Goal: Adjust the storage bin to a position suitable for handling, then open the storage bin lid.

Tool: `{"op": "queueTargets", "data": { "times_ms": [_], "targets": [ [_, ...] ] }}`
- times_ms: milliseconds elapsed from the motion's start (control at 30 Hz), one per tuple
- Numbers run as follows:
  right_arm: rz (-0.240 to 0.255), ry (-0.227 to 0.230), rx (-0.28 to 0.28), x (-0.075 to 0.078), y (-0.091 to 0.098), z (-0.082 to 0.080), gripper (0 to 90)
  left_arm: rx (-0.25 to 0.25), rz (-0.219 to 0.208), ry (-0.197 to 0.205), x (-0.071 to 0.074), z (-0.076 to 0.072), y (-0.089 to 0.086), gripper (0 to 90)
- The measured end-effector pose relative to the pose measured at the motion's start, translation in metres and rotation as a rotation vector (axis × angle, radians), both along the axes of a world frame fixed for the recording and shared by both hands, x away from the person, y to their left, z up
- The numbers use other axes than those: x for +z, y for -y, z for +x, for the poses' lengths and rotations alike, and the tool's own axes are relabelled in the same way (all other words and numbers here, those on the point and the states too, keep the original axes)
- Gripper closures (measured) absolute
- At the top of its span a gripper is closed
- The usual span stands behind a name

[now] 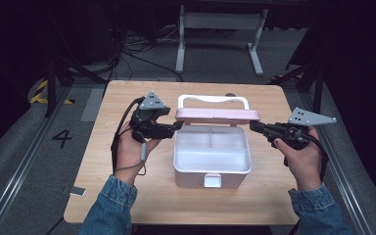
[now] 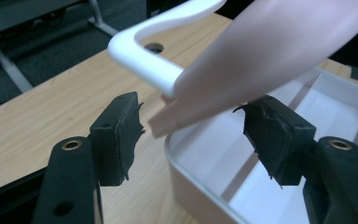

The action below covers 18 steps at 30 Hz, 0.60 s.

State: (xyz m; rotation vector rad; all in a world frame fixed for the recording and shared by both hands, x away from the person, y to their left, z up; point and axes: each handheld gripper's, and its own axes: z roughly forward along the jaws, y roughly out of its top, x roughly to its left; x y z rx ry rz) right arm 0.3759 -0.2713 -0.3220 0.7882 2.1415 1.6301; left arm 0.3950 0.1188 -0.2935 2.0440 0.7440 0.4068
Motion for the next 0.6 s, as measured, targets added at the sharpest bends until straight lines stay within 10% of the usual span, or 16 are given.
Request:
{"op": "queueTargets", "data": {
  "times_ms": [600],
  "targets": [
    [0.005, -0.001, -0.005, 0.002, 0.008, -0.015, 90.0, 0.026, -0.053, 0.062, 0.008, 0.011, 0.014, 64.0]
  ]
}}
